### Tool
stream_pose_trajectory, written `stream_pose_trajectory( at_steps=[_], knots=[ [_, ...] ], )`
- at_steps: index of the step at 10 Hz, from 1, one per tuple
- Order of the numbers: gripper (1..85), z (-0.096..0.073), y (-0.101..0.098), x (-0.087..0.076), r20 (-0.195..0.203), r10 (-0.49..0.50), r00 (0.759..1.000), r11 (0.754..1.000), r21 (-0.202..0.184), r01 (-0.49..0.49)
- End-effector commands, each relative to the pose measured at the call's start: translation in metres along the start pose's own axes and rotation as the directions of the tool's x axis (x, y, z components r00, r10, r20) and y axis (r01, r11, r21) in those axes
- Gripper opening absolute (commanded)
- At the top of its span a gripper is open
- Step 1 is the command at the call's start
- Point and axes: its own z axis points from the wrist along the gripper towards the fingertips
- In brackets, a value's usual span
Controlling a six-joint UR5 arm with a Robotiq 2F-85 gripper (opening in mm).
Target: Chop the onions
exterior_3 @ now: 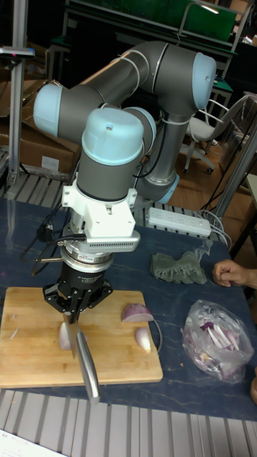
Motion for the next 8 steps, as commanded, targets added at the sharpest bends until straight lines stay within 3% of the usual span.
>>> stream_pose_trajectory(
  at_steps=[1,8],
  knots=[
    [1.0,0.0000,0.0008,-0.0018,0.008,0.004,1.000,1.000,-0.009,-0.004],
    [1.0,-0.0005,0.0004,0.0009,0.001,-0.019,1.000,1.000,-0.012,0.019]
  ],
)
